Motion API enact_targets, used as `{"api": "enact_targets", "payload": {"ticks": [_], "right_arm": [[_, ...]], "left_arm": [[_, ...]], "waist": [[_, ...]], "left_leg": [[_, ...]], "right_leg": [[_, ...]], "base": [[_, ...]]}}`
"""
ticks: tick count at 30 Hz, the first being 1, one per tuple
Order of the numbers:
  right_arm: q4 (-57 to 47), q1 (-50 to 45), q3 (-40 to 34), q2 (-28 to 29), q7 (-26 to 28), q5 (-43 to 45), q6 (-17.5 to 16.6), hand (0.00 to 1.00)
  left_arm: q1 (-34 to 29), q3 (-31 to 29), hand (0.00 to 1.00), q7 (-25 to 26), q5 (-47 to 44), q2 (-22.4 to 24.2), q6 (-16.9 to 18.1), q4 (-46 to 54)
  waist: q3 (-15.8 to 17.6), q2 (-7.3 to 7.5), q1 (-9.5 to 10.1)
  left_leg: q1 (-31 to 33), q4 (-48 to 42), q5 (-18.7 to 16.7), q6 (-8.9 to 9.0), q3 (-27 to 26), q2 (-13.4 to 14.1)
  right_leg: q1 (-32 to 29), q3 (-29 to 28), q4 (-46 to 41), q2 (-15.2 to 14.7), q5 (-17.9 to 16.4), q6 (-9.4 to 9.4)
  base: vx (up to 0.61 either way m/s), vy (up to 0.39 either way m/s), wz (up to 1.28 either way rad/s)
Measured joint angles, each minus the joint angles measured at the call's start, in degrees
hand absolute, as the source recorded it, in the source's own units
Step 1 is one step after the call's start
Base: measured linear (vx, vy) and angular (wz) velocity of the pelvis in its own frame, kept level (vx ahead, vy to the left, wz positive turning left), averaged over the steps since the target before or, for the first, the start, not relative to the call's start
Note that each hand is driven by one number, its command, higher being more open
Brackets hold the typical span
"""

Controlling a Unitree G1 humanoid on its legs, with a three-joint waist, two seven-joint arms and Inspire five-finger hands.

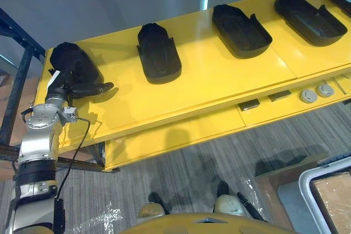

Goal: Walk over and take three plastic housings, then place them on the shelf

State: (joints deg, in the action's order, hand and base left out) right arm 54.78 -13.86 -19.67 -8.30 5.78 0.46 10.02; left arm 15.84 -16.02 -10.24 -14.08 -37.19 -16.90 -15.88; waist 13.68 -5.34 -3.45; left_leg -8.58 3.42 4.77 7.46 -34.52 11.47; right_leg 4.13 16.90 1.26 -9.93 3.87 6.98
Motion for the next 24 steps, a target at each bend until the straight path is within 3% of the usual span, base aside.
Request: {"api": "enact_targets", "payload": {"ticks": [7, 15, 24], "right_arm": [[-0.84, 0.01, 0.26, -0.05, 0.01, -0.07, 0.93, 1.00], [-0.87, 0.01, 0.65, -0.43, 0.07, -0.07, 1.86, 1.00], [-0.48, 0.08, 0.70, -0.47, 0.48, -0.07, 2.04, 1.00]], "left_arm": [[0.05, 0.49, 1.00, -5.39, 0.04, -3.62, -0.72, -0.91], [1.46, 1.89, 1.00, -13.14, 0.59, -3.65, -2.26, -0.92], [2.31, 4.11, 1.00, -17.84, 1.05, -6.72, -3.80, -0.90]], "waist": [[-0.29, -0.34, 0.33], [-1.25, -0.62, 0.96], [-2.32, -0.10, 1.63]], "left_leg": [[0.08, -0.16, 0.00, 0.00, 0.05, 0.05], [0.12, -0.10, 0.00, 0.00, 0.06, 0.00], [0.14, 0.04, 0.00, 0.00, 0.20, -0.03]], "right_leg": [[0.08, 0.06, 0.31, -0.03, 0.04, -0.03], [0.36, 0.14, 0.93, 0.00, 0.52, 0.12], [0.48, 0.23, 0.94, 0.01, 0.53, 0.11]], "base": [[0.00, 0.000, 0.00], [0.00, 0.000, 0.00], [0.00, 0.000, 0.00]]}}
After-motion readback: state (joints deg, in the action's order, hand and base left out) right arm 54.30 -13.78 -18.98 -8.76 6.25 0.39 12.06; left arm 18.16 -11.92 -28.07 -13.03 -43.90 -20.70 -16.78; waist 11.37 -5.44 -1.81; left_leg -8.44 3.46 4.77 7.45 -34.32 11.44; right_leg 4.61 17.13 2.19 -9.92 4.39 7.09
